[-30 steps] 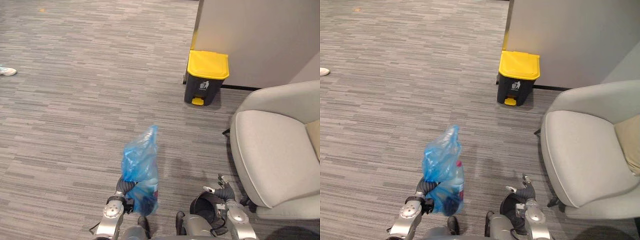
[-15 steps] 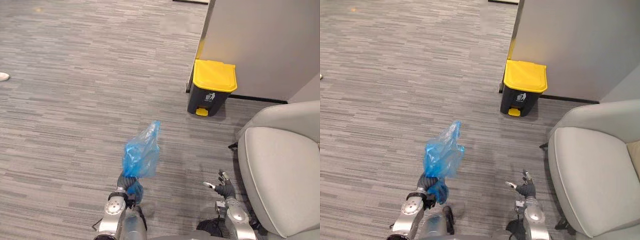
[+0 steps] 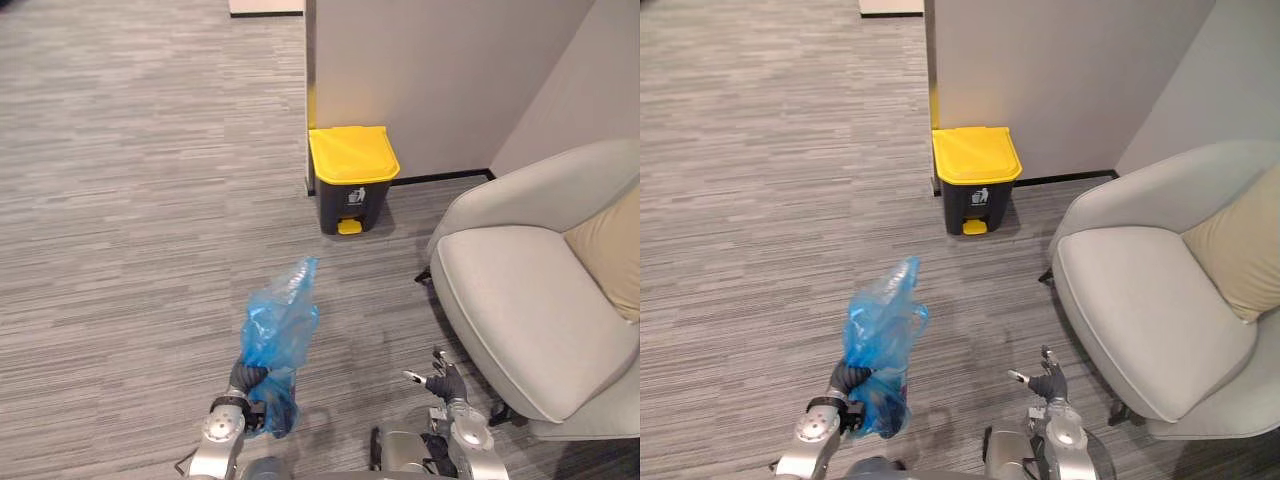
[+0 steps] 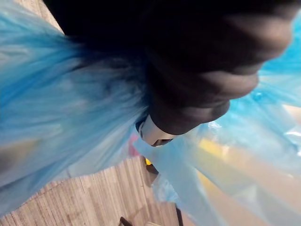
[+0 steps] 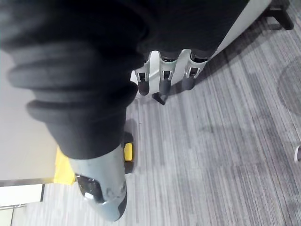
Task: Gather rubbish on tea table into small bin, then transfer packed bag to large trash can.
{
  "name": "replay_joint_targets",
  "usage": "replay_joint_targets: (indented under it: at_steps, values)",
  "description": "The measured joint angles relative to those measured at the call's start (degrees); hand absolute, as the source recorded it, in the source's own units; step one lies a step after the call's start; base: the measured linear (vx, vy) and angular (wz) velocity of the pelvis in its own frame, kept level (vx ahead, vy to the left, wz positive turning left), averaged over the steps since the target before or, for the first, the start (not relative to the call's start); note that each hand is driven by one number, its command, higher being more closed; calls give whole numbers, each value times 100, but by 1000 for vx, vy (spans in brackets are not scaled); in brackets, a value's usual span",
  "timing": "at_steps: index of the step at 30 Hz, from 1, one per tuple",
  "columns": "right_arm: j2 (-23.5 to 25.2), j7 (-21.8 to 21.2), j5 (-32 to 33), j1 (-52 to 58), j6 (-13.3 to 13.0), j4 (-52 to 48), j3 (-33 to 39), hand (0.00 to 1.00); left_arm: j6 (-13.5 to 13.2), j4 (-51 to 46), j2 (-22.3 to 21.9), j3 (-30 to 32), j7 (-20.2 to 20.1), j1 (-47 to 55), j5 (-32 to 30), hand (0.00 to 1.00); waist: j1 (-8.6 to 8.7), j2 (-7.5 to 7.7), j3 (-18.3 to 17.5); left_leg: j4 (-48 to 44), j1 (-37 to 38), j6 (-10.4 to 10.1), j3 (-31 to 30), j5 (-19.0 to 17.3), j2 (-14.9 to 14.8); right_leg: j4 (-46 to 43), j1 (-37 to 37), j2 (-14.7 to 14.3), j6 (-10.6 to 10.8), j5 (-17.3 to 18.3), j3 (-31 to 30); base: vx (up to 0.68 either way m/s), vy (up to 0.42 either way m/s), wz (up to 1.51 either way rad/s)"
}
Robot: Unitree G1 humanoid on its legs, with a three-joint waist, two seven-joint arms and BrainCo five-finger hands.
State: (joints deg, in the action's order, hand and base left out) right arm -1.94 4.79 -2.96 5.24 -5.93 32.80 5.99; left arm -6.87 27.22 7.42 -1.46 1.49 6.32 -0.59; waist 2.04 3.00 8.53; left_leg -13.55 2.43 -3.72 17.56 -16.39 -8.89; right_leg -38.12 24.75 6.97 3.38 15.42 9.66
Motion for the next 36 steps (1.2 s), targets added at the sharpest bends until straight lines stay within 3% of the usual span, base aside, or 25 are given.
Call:
replay_joint_targets:
  at_steps: [1, 2, 3, 4, 6, 8, 9, 11, 12, 14, 15, 16, 17, 18, 19, 23, 25, 26, 27, 28, 30, 33, 34, 35, 36]
  values:
    - [-59, 0, 0, -80, 2, 203, -4, 0, -5, 61, 52, 37, 3, -14, 1, 100, 29, 17, -11, 160, 161, -103, -2, 17, 34, 761, 4, -120, -78, -317, 93, 425, -90, 23]
    - [-222, 6, -2, -145, 16, 479, 2, 0, -3, 296, -28, 47, 2, -76, 1, 100, 47, -101, -37, 368, 439, -241, -119, 42, 3, 1048, -207, -299, -476, -905, 113, 565, -84, 6]
    - [-293, 6, -2, -173, 40, 541, 3, 0, -3, 323, -73, 33, -12, -67, -1, 100, 5, -240, -55, 457, 458, -263, -219, 137, -64, 1039, -233, -394, -574, -868, 108, 493, -62, -4]
    - [-325, 7, -1, -278, 55, 524, 44, 0, -8, 322, -76, 60, -8, -77, -1, 100, -21, -279, -41, 404, 453, -410, -342, 257, -60, 893, -196, -362, -602, -716, 118, 568, -129, -4]
    - [-357, 7, -1, -280, 114, 411, 108, 0, 0, 312, -179, 115, 2, -81, -2, 100, 36, -343, -10, -235, 411, -502, -605, 514, -115, 853, -533, -280, -614, -494, 298, 499, -155, 27]
    - [-287, 4, 7, -61, 122, 185, 44, 0, -3, 183, -325, 145, -5, -65, -2, 100, 9, -326, 13, -1940, -118, -547, -787, 929, -369, 1398, -1350, -327, -618, -467, 463, 443, -103, 34]
    - [-194, 8, 12, -5, 104, -57, -22, 0, -34, 23, -427, 183, -7, 14, -1, 100, -97, -325, 19, -3312, -691, -365, -758, 783, -607, 1831, -1884, -418, -624, -463, 440, 333, -36, 4]
    - [-175, 16, 16, -68, 75, -119, -16, 0, -49, -64, -451, 193, -7, 45, -1, 100, -249, -322, 19, -4098, -1265, -169, -615, 576, -729, 2239, -2318, -472, -630, -459, 340, 324, 31, -31]
    - [-108, 19, 25, -119, 70, -189, -15, 0, -50, -93, -453, 212, -5, 43, 0, 100, -358, -287, 41, -4108, -1696, 36, -547, 450, -711, 2473, -2554, -471, -628, -458, 233, 454, 151, -45]
    - [-73, 30, 32, -157, 70, -262, 4, 0, -47, -93, -447, 248, -1, 54, 0, 100, -469, -292, 39, -3650, -2100, 210, -474, 339, -690, 2663, -2754, -426, -543, -409, 80, 349, 190, -40]
    - [-68, 33, 40, -155, 69, -271, 7, 0, -47, -94, -453, 297, -3, 60, 0, 100, -541, -254, 65, -2910, -2291, 229, -493, 330, -579, 2664, -2878, -306, -298, -263, -7, 339, 285, -34]
    - [-100, 48, 63, -92, 72, -272, 42, 0, -47, -92, -502, 326, 1, 68, 1, 100, -584, -347, 37, -1804, -2296, 86, -618, 489, -449, 2576, -2970, -231, -17, -72, -70, 339, 285, -30]
    - [-143, 51, 66, -67, 70, -267, 68, 0, -54, -103, -562, 328, 7, 95, 6, 100, -598, -413, 23, -1251, -2234, -33, -727, 1019, -424, 2513, -2973, -264, 121, 47, -112, 337, 296, -23]
    - [13, 44, 69, -74, 143, -164, 55, 0, -34, -35, -480, 376, 27, 88, 13, 100, -596, -120, -4, -1108, -2046, 40, -477, 956, -129, 2536, -2964, 13, 137, 91, -351, 340, 245, -7]
    - [37, 47, 70, -110, 131, -166, 73, 0, -37, -34, -430, 394, 50, 80, 18, 100, -595, 19, -57, -1094, -2041, 94, -480, 921, 3, 2756, -2978, 45, 143, -28, -425, 340, 245, -1]
    - [32, 42, 59, -306, 117, -146, 89, 0, -28, 5, -311, 391, 109, 60, 18, 100, -617, 53, -53, -1434, -1904, 332, -281, 644, 159, 2810, -3124, 257, 281, -333, -759, 304, 183, -21]
    - [33, 37, 54, -430, 71, 24, 91, 0, -30, -8, -320, 368, 110, 200, 18, 100, -624, -46, -86, -1123, -1518, 270, -159, 256, 196, 2014, -2817, 285, 397, -282, -988, 212, 134, -64]
    - [48, 30, 20, -450, 71, 33, 79, 0, -23, 18, -297, 334, 109, 240, 18, 100, -610, -18, -90, -936, -1307, 299, 7, 236, 237, 1095, -2387, 408, 565, -300, -1000, 220, 73, -51]
    - [39, 25, 5, -367, 75, 48, 81, 0, 6, 39, -263, 205, 110, 287, 19, 100, -574, 8, -83, -641, -992, 352, 83, 203, 381, -155, -1768, 601, 990, -650, -983, 272, 83, -38]
    - [33, 25, 5, -316, 78, 59, 89, 0, 23, 42, -262, 162, 112, 291, 18, 100, -557, 2, -78, -560, -862, 390, 109, 179, 403, -571, -1570, 642, 992, -708, -986, 254, 53, -17]
    - [53, 18, 5, -179, 104, 158, 53, 0, 30, 35, -268, 160, 122, 294, 25, 100, -401, -52, -46, -360, -294, 360, 118, 18, 387, -1421, -996, 600, 393, -311, -704, 272, 3, 3]
    - [36, 19, 5, -191, 103, 177, 25, 0, 26, 46, -162, 188, 127, 203, 70, 100, -275, -41, -46, -249, 55, 170, 112, -89, 261, -952, -338, 372, 94, -36, -192, 341, -101, 12]
    - [28, 20, 7, -189, 104, 205, 25, 0, 22, 72, -146, 218, 131, 148, 107, 100, -272, -32, -46, -243, 135, 136, 87, -105, 186, -353, -209, 217, 23, -91, -49, 376, -176, 20]
    - [25, 22, 7, -183, 105, 265, 22, 0, 4, 124, -97, 222, 135, 112, 115, 100, -264, 36, -82, -218, 217, 26, 5, -128, 195, 550, -161, 63, -91, -426, 31, 498, -198, 43]
    - [-92, 26, 5, -188, 95, 409, 26, 0, -5, 333, -81, 234, 143, -1, 118, 100, -183, -5, -70, -213, 305, -145, -254, -208, 153, 1001, -333, -99, -417, -1041, 97, 426, -137, 29]
